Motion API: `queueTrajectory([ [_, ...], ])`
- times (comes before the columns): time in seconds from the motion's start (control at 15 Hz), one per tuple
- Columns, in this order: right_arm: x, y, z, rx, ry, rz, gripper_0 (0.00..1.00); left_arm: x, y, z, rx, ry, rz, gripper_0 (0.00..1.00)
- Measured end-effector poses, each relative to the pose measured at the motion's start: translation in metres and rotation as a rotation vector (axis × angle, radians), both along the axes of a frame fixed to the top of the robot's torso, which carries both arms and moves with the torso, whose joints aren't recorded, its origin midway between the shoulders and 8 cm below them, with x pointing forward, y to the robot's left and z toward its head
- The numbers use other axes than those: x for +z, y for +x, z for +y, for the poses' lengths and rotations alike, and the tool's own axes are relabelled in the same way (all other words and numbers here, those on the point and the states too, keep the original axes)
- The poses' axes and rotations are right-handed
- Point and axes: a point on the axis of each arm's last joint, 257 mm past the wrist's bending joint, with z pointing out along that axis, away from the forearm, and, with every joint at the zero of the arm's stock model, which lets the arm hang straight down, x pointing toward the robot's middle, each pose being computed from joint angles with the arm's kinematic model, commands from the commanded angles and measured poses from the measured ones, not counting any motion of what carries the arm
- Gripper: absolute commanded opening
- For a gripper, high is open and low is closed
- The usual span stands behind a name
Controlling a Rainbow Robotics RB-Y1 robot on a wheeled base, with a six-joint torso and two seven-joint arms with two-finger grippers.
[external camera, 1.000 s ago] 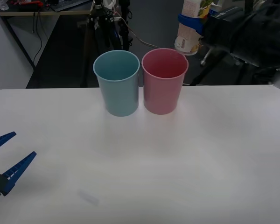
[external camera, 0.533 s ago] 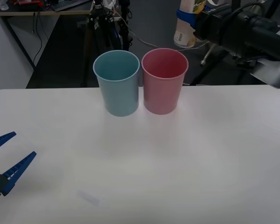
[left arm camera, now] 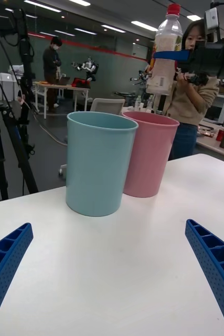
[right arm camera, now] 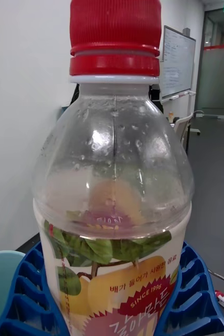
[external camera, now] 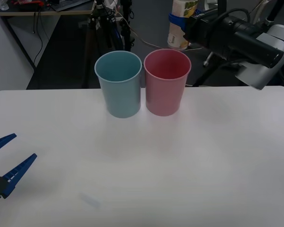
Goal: Grasp the object on the table and drop it into the matching bin: aluminum can to the light blue bin, PET bottle to the pink bin.
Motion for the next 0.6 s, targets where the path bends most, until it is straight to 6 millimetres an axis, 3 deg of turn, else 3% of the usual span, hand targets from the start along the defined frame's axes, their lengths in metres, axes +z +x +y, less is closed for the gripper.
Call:
queueTrajectory([
  [0.6,-0.010,-0.004,0.026,0.028,-0.027,-0.017,0.00,0.000,0.000,0.000,0.000,0.000,0.000,1.00],
])
